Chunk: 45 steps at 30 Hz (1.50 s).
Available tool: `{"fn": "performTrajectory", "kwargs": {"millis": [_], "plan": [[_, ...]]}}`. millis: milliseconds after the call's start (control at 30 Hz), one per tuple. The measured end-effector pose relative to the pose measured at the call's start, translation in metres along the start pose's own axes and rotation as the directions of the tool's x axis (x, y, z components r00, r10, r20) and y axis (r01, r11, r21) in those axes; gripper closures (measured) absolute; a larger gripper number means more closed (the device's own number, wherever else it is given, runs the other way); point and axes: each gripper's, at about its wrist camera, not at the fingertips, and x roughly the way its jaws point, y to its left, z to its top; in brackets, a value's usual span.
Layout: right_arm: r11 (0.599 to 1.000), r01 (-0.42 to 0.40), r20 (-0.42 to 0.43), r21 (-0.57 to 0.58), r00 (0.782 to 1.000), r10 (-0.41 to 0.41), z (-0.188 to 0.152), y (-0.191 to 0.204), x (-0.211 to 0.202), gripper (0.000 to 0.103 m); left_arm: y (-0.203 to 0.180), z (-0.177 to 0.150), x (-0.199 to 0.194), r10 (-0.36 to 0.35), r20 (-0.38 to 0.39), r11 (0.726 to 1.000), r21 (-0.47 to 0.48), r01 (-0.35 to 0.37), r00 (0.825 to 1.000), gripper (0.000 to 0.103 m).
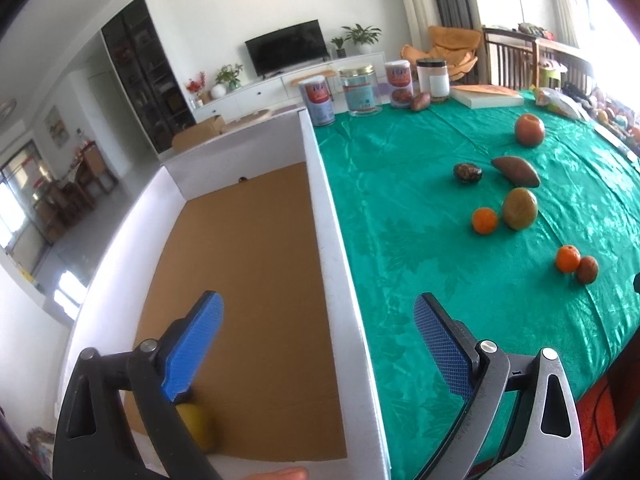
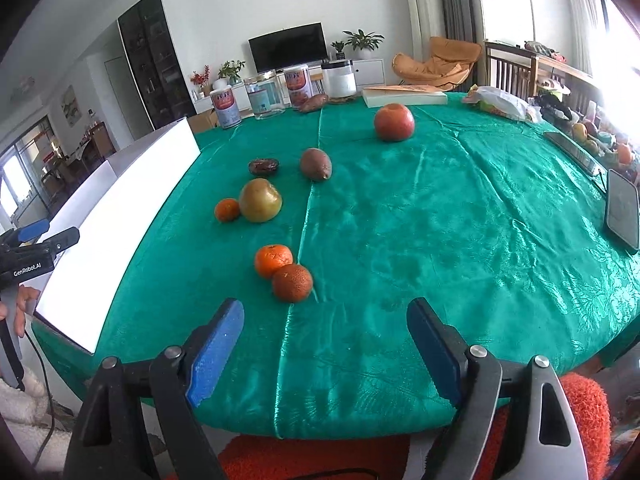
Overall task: Organize fruits
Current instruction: 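Open the left tool to drop the dark brown fruit into the box, then withdraw both open tools from the box back over the table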
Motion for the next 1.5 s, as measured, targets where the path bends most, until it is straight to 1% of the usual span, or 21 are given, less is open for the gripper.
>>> {"fn": "performTrajectory", "kwargs": {"millis": [67, 133, 167, 200, 233, 267, 300, 333, 400, 433, 467, 533, 600, 633, 733, 800, 833, 967, 1033, 1167, 1500], "plan": [[1.0, 0.025, 0.018, 0.003, 1.0, -0.025, -0.001, -0.006, -0.001, 0.019, -0.001, 0.002, -0.008, 0.028, 0.034, 1.0, -0.012, -0.027, 0.999, 0.006], [0.998, 0.06, 0.043, 0.012, 0.997, -0.06, -0.001, -0.014, -0.003, 0.018, -0.004, 0.009, -0.025, 0.058, 0.105, 0.998, -0.036, -0.055, 0.993, 0.006], [0.997, 0.078, 0.057, 0.023, 0.995, -0.079, -0.001, -0.018, -0.005, 0.014, -0.007, 0.012, -0.035, 0.059, 0.148, 0.997, -0.053, -0.052, 0.987, 0.006], [0.995, 0.092, 0.07, 0.035, 0.993, -0.095, 0.0, -0.023, -0.007, 0.009, -0.011, 0.014, -0.046, 0.04, 0.189, 0.997, -0.071, -0.027, 0.981, 0.005], [0.993, 0.104, 0.08, 0.047, 0.991, -0.107, 0.001, -0.027, -0.009, 0.007, -0.017, 0.015, -0.055, 0.0, 0.225, 0.996, -0.087, 0.02, 0.974, 0.004], [0.992, 0.114, 0.086, 0.058, 0.989, -0.119, 0.001, -0.031, -0.01, 0.006, -0.023, 0.017, -0.061, -0.051, 0.246, 0.992, -0.1, 0.078, 0.968, 0.001], [0.99, 0.123, 0.089, 0.067, 0.988, -0.129, 0.002, -0.034, -0.011, 0.006, -0.029, 0.017, -0.064, -0.104, 0.256, 0.984, -0.114, 0.137, 0.961, 0.001], [0.989, 0.129, 0.088, 0.074, 0.987, -0.135, 0.001, -0.036, -0.011, 0.006, -0.037, 0.016, -0.064, -0.159, 0.253, 0.972, -0.129, 0.196, 0.954, 0.001], [0.988, 0.129, 0.077, 0.083, 0.988, -0.135, 0.0, -0.04, -0.009, 0.006, -0.053, 0.011, -0.055, -0.243, 0.211, 0.943, -0.176, 0.281, 0.947, 0.001], [0.988, 0.129, 0.07, 0.084, 0.988, -0.135, 0.0, -0.041, -0.008, 0.006, -0.061, 0.006, -0.046, -0.277, 0.182, 0.929, -0.201, 0.311, 0.944, 0.001], [0.988, 0.131, 0.064, 0.082, 0.989, -0.136, -0.001, -0.041, -0.007, 0.006, -0.069, -0.001, -0.036, -0.292, 0.148, 0.921, -0.222, 0.319, 0.945, 0.001], [0.988, 0.135, 0.055, 0.07, 0.989, -0.139, -0.002, -0.039, -0.005, 0.006, -0.085, -0.012, -0.012, -0.287, 0.064, 0.921, -0.256, 0.293, 0.956, 0.001], [0.989, 0.135, 0.047, 0.06, 0.989, -0.138, -0.004, -0.038, -0.002, 0.006, -0.094, -0.022, 0.009, -0.303, 0.002, 0.918, -0.269, 0.292, 0.953, 0.001], [0.989, 0.134, 0.041, 0.056, 0.99, -0.137, -0.005, -0.037, 0.0, 0.006, -0.098, -0.024, 0.017, -0.305, -0.017, 0.923, -0.252, 0.291, 0.952, 0.001], [0.99, 0.133, 0.018, 0.053, 0.991, -0.134, -0.007, -0.037, 0.006, 0.006, -0.113, -0.029, 0.03, -0.253, -0.045, 0.959, -0.144, 0.244, 0.966, 0.001], [0.99, 0.132, 0.006, 0.057, 0.991, -0.132, -0.007, -0.039, 0.009, 0.006, -0.114, -0.033, 0.034, -0.235, -0.048, 0.967, -0.115, 0.229, 0.971, 0.001], [0.99, 0.132, 0.002, 0.059, 0.991, -0.132, -0.007, -0.039, 0.01, 0.006, -0.114, -0.036, 0.036, -0.235, -0.058, 0.967, -0.116, 0.227, 0.97, 0.001], [0.989, 0.132, -0.02, 0.061, 0.991, -0.131, -0.009, -0.04, 0.015, 0.006, -0.113, -0.046, 0.049, -0.256, -0.126, 0.961, -0.146, 0.237, 0.959, 0.001], [0.989, 0.136, -0.038, 0.061, 0.99, -0.134, -0.01, -0.041, 0.02, 0.006, -0.113, -0.049, 0.049, -0.242, -0.111, 0.964, -0.137, 0.226, 0.964, 0.001], [0.986, 0.153, -0.067, 0.065, 0.987, -0.148, -0.011, -0.042, 0.027, 0.006, -0.113, -0.052, 0.05, -0.243, -0.11, 0.963, -0.145, 0.226, 0.964, 0.0], [0.969, 0.236, -0.121, 0.069, 0.966, -0.227, -0.014, -0.049, 0.04, 0.006, -0.115, -0.051, 0.051, -0.241, -0.089, 0.964, -0.135, 0.228, 0.966, 0.001]]}}
